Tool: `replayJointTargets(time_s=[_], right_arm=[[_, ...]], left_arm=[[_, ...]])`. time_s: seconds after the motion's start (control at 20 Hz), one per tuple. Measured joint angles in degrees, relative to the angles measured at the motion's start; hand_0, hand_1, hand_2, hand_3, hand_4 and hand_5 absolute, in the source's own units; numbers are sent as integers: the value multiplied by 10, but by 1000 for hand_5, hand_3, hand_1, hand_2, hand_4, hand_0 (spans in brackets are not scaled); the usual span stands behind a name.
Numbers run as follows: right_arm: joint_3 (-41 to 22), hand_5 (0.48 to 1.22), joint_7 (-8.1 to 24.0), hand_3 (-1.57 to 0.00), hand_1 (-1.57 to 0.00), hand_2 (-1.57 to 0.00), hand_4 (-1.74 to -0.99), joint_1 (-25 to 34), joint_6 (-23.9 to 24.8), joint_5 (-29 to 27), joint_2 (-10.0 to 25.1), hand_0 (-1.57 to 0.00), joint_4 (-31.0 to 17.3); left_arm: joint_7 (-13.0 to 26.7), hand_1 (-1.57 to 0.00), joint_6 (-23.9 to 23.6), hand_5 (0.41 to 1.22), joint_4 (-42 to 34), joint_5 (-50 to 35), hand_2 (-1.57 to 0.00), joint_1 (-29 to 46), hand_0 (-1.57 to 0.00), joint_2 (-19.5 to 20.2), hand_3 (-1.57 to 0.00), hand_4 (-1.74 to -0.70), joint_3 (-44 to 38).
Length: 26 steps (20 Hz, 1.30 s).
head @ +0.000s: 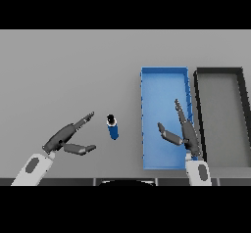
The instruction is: Pick up the blue pipe and place it into the blue bin.
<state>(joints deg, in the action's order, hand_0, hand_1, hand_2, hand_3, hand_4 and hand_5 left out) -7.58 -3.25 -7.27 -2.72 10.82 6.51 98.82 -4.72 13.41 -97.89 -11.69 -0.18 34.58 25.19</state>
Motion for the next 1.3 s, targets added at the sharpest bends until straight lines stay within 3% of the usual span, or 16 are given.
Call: replayJointTargets(time_s=[0.35,0.6,0.7,1.0,1.05,1.15,1.2,1.3], right_arm=[[-5,622,3,1,1,1,-1229,-10,0,3,-4,1,12],[0,608,0,1,1,1,-1208,-17,2,0,0,1,22],[4,607,12,1,1,1,-1204,-11,0,-7,2,1,24],[4,605,12,1,1,1,-1204,-14,1,-10,-5,1,20],[4,603,7,1,1,1,-1196,-18,-1,-10,-2,1,21],[7,605,9,1,1,1,-1198,-15,0,-8,2,1,17],[7,605,5,1,1,1,-1199,-18,-2,-14,-1,1,23],[5,604,13,1,1,1,-1198,-14,-1,-11,-3,1,20]], left_arm=[[11,1,-16,468,58,53,1,-32,1,-76,1,-1206,44],[22,1,-17,464,114,54,1,-73,1,-136,1,-1172,53],[25,1,-20,459,142,74,1,-93,1,-152,1,-1136,63],[-23,-2,-11,558,195,66,-39,-119,1,-203,-6,-1240,64],[-22,-40,-15,585,200,64,-110,-122,1,-215,-43,-1267,64],[-26,-265,-22,651,205,58,-357,-123,-100,-228,-215,-1317,59],[-24,-458,-26,765,203,60,-539,-117,-289,-228,-486,-1342,61],[-9,-856,-27,929,202,39,-901,-118,-717,-245,-877,-1477,54]])
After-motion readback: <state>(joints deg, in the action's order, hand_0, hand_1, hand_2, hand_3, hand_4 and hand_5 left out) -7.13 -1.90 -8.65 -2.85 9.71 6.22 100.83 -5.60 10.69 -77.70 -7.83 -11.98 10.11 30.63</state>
